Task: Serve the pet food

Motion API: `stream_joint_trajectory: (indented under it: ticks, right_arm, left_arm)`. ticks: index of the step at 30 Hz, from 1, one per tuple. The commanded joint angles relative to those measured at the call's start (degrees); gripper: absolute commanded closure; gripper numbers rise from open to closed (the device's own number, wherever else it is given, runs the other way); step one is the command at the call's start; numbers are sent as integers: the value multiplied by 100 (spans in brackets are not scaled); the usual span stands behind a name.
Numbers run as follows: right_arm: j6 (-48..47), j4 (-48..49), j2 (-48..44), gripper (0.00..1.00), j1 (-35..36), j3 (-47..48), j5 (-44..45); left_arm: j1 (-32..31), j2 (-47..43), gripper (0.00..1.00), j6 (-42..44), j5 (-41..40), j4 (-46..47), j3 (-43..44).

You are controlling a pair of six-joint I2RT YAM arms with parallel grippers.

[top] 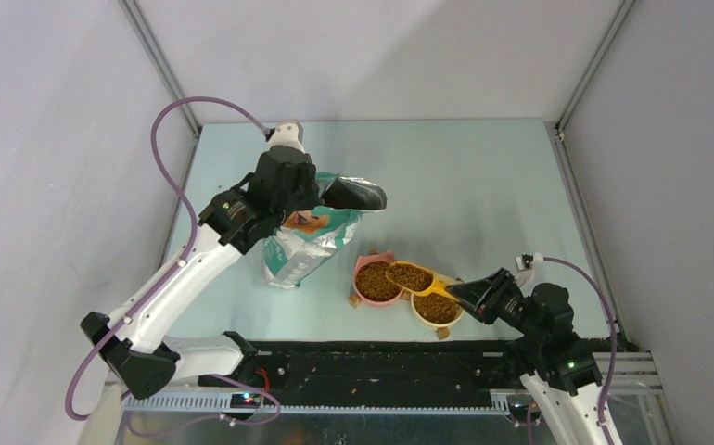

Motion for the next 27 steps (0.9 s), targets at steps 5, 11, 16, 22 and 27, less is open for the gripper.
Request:
stream_joint_trajectory:
  ticks: [5, 11, 16, 22, 27]
  right_arm:
    - [-175, -70, -614, 100, -10, 547, 12]
    - [-192, -324, -614, 100, -7, 705, 113]
    - [-305, -715, -617, 100, -14, 979, 353]
    - [-323, -848, -621, 100, -2, 1068, 370]
    - [-420, -1114, -623, 100, 14, 1316, 573]
  left_arm:
    - [22, 12, 100, 88, -89, -139, -27]
    - [20, 3, 100, 81, -85, -132, -31]
    - [21, 59, 100, 84, -78, -129, -30]
    - [27, 63, 100, 78, -72, -134, -29]
    - [21, 75, 100, 80, -101, -130, -30]
